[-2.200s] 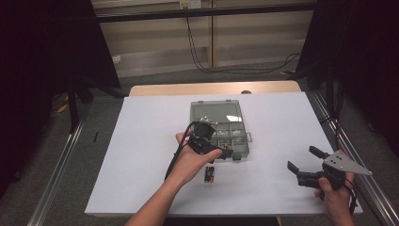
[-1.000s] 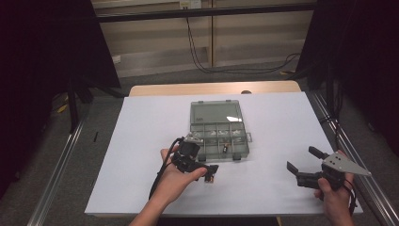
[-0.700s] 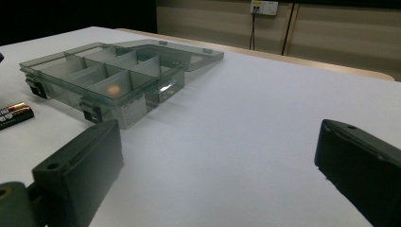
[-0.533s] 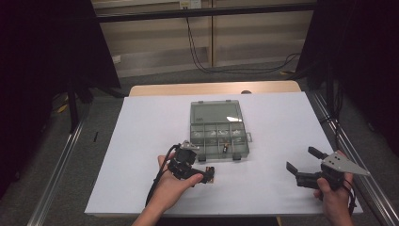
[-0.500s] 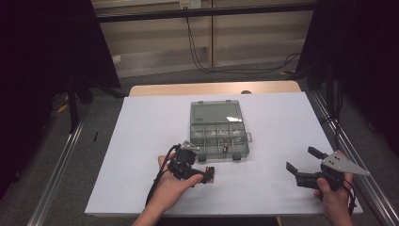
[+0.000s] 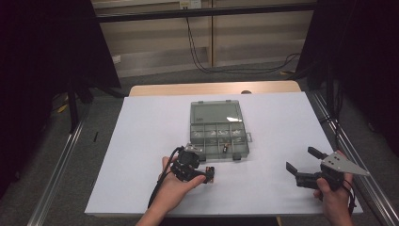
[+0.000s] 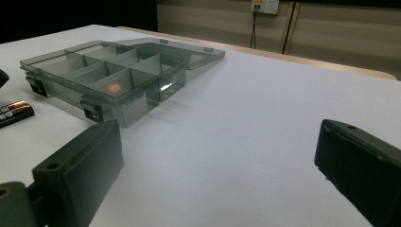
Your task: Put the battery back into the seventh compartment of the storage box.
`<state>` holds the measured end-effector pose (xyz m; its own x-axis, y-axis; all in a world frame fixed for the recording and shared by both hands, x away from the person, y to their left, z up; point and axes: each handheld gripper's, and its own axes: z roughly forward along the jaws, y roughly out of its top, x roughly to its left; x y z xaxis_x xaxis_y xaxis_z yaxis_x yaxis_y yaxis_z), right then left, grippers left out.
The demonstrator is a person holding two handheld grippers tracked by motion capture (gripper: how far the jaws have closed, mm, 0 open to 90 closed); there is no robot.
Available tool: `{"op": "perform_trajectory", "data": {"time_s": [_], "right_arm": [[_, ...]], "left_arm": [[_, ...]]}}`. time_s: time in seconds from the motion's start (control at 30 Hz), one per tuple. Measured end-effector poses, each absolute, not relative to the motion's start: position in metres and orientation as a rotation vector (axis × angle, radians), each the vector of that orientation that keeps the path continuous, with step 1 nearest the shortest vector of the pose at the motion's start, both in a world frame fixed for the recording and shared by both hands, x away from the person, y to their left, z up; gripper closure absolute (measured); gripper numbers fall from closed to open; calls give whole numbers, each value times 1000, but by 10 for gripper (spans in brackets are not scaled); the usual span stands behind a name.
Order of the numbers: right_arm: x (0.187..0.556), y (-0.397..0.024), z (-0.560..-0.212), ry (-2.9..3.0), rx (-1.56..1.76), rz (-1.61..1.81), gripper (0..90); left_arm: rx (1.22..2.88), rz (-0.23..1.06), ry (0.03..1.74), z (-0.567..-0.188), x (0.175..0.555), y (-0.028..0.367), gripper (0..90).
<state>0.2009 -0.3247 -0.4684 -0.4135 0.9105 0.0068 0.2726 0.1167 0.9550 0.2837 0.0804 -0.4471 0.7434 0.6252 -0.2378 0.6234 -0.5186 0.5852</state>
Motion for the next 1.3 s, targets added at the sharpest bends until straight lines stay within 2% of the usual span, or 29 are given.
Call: {"op": "perform_trajectory", "data": {"time_s": [0.27, 0.57, 1.3], "right_arm": [[201, -325, -469, 1778, 1151, 1314, 12], [201, -325, -469, 1777, 1154, 1313, 12], [201, -325, -469, 1776, 1158, 1313, 12]], "left_arm": [[2284, -15, 946, -454, 285, 77, 482], [2285, -13, 966, -457, 287, 75, 587], [2322, 86, 1039, -461, 285, 76, 760]]}}
